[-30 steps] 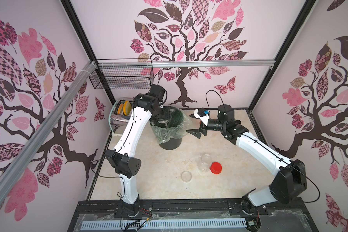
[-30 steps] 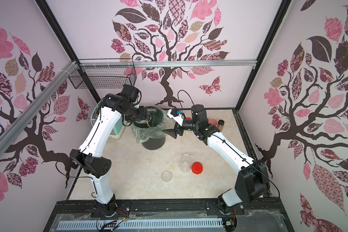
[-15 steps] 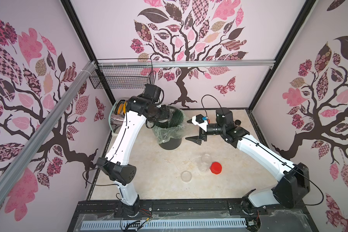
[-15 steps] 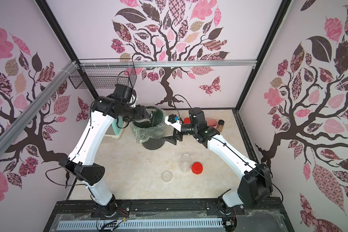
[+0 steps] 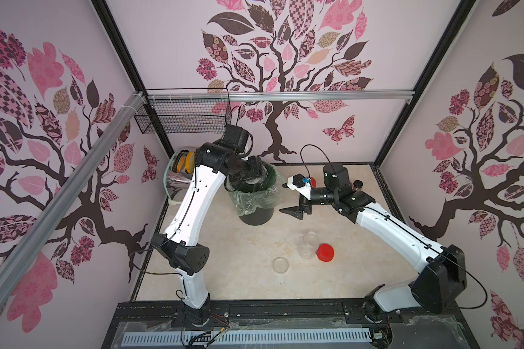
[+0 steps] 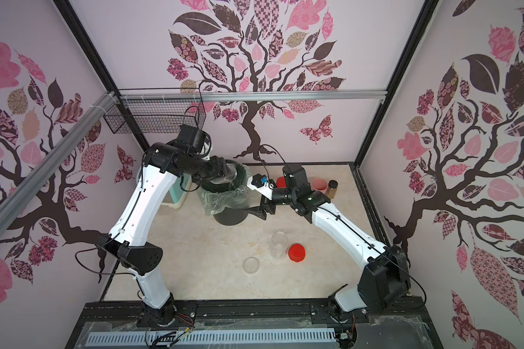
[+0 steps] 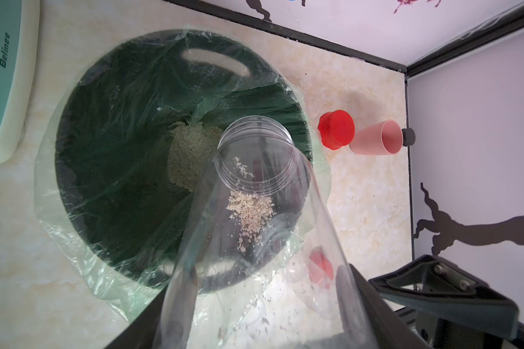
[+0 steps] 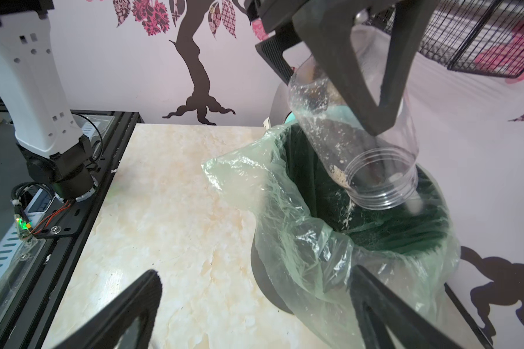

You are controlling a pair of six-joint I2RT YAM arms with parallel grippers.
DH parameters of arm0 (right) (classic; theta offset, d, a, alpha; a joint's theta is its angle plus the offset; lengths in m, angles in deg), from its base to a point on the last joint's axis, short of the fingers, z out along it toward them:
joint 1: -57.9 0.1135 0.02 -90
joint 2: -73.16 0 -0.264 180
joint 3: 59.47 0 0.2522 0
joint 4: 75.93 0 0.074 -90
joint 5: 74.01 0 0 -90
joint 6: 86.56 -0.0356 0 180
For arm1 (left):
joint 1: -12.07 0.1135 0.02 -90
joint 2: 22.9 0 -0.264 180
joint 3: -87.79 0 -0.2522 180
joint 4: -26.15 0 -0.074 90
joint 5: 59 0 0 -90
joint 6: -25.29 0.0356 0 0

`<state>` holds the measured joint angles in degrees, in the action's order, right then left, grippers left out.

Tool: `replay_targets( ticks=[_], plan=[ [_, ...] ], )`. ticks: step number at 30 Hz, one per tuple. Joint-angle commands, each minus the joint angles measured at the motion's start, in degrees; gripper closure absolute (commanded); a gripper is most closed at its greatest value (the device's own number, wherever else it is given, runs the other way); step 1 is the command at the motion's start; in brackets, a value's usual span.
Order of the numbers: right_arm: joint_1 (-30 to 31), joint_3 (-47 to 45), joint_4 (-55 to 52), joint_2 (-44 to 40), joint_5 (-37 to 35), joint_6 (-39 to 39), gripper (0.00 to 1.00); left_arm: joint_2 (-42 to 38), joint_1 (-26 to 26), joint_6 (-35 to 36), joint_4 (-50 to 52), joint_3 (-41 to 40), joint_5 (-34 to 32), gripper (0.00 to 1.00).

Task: Empty expired oatmeal from jars
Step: Pour the expired oatmeal into the trash bin.

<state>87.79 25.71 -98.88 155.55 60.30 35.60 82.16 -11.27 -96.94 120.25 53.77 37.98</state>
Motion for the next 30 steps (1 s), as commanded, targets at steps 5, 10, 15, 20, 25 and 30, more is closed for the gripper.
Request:
replay_targets(
  ticks=[5,10,15,20,25,30],
  plan=[
    [0.2,-2.0,-2.7,-2.4,-1.0,0.0,0.0,-1.8,2.4,-12.8,0.1,-2.3,2.1,1.0],
    [0.2,-4.4,-1.5,-4.1,-0.8,0.0,0.0,-1.1,4.8,-20.8,1.4,-2.6,7.3,1.0],
    [0.2,-4.5,-2.1,-4.9,-0.8,0.7,0.0,-1.1,7.0,-30.0,1.1,-4.3,12.2,1.0],
    [0.2,-5.0,-2.9,-5.8,-1.5,1.2,0.0,-1.0,8.0,-35.4,-0.1,-5.4,14.5,1.0],
    [0.2,-5.9,-2.6,-6.4,-2.5,1.6,0.01,-1.2,8.4,-38.2,-1.6,-3.9,14.5,1.0],
    [0.2,-6.1,-2.5,-6.7,-2.3,1.6,0.0,-1.3,8.6,-40.1,-3.7,-2.3,16.9,1.0]
  ],
)
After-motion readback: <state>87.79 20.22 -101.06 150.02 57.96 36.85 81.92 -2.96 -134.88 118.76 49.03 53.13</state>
